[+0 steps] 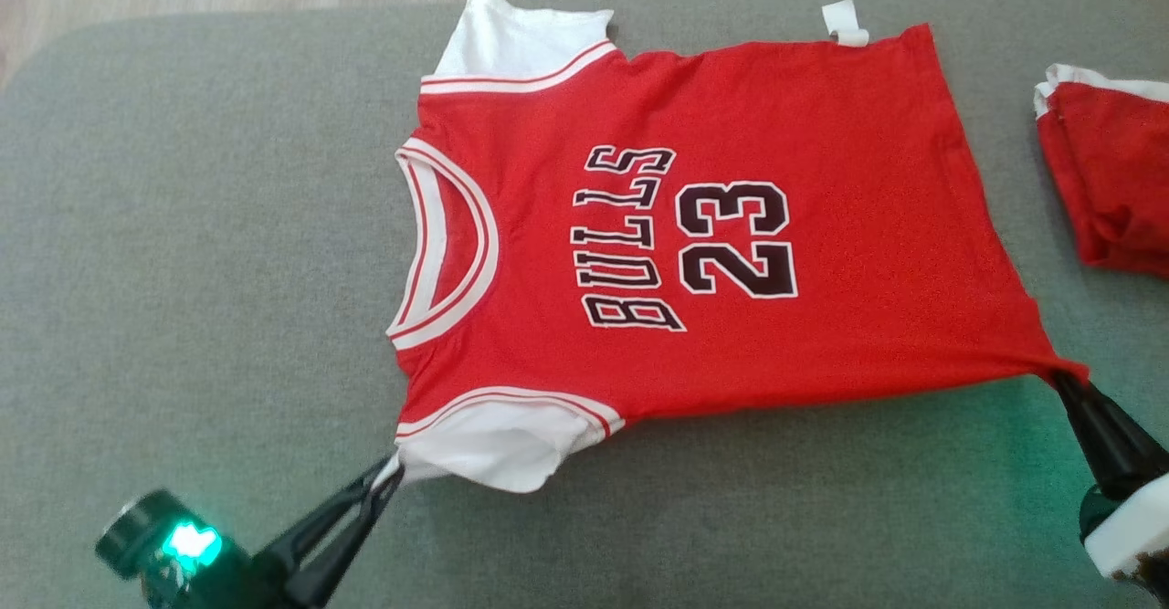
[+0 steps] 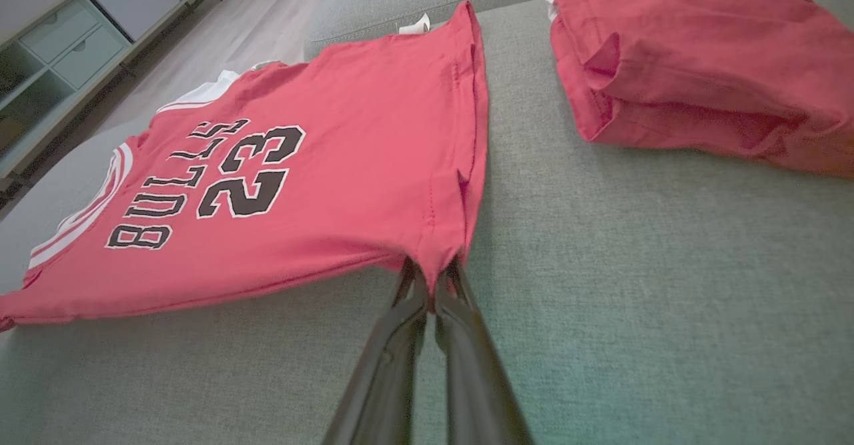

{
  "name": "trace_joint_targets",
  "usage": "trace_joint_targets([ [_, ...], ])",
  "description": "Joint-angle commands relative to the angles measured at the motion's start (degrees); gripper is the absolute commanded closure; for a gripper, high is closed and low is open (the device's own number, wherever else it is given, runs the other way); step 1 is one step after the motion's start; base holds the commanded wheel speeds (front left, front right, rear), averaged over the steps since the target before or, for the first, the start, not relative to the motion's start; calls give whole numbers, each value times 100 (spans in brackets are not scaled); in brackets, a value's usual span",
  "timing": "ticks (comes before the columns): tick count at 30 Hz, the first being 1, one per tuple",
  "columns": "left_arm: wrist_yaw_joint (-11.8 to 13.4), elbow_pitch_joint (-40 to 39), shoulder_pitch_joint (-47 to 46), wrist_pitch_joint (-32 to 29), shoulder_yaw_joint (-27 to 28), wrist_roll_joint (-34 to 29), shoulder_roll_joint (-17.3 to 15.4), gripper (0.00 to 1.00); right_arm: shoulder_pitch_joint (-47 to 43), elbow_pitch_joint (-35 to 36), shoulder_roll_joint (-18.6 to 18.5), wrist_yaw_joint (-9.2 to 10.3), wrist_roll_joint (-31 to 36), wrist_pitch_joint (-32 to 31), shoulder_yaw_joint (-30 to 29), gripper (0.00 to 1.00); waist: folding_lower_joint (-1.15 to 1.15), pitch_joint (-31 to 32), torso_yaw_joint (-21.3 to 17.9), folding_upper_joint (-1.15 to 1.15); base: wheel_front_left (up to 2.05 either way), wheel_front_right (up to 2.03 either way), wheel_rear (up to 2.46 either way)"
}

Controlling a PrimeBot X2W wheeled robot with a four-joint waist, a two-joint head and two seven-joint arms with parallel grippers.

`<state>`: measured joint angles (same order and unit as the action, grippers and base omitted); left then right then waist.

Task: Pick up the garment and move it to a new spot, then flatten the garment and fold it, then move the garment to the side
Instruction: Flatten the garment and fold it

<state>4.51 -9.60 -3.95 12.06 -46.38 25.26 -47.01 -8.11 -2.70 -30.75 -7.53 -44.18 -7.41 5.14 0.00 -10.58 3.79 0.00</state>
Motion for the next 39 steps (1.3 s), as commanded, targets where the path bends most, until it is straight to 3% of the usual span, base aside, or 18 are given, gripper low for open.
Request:
trace_joint_targets([
  [1,-44,-87,-494,-17,281,-52,-199,100,79,288,-100,4,147,-124,-143,100,0,-86,10,0,0,0,0],
  [12,-635,1083,-2300,46,316,-555,456,100,1043,217,308,4,609,-847,-404,100,0,-659,98,0,0,0,0],
  [19,-923,1972,-3518,246,370,-957,818,100,1967,-166,395,4,739,-885,-355,100,0,-1021,89,0,0,0,0],
  [26,-1040,2590,-4186,291,389,-1279,1060,100,2673,-609,483,4,789,-674,-79,100,0,-1259,20,0,0,0,0],
  [27,-1045,2626,-4223,291,412,-1314,1085,100,2745,-676,495,4,797,-626,-45,88,0,-1273,13,0,0,0,0],
  [28,-1044,2660,-4238,292,447,-1329,1118,100,2811,-746,501,4,803,-582,-9,44,0,-1284,7,0,0,0,0],
  [29,-1046,2704,-4225,292,482,-1322,1157,78,2866,-820,507,4,817,-528,15,0,0,-1286,1,0,0,0,0],
  [30,-1041,2747,-4202,292,514,-1321,1193,24,2909,-899,526,4,849,-453,17,0,0,-1279,-3,0,0,0,0],
  [31,-1016,2775,-4171,292,552,-1328,1234,0,2932,-964,551,4,871,-379,38,0,0,-1260,-3,0,0,0,0],
  [36,-678,2900,-3596,293,923,-994,1501,0,2783,-1028,709,4,842,34,94,0,0,-1060,-38,0,0,0,0],
  [39,-460,2785,-2916,293,1248,-460,1809,0,2541,-960,809,4,774,211,78,0,0,-926,-75,0,0,0,0],
])
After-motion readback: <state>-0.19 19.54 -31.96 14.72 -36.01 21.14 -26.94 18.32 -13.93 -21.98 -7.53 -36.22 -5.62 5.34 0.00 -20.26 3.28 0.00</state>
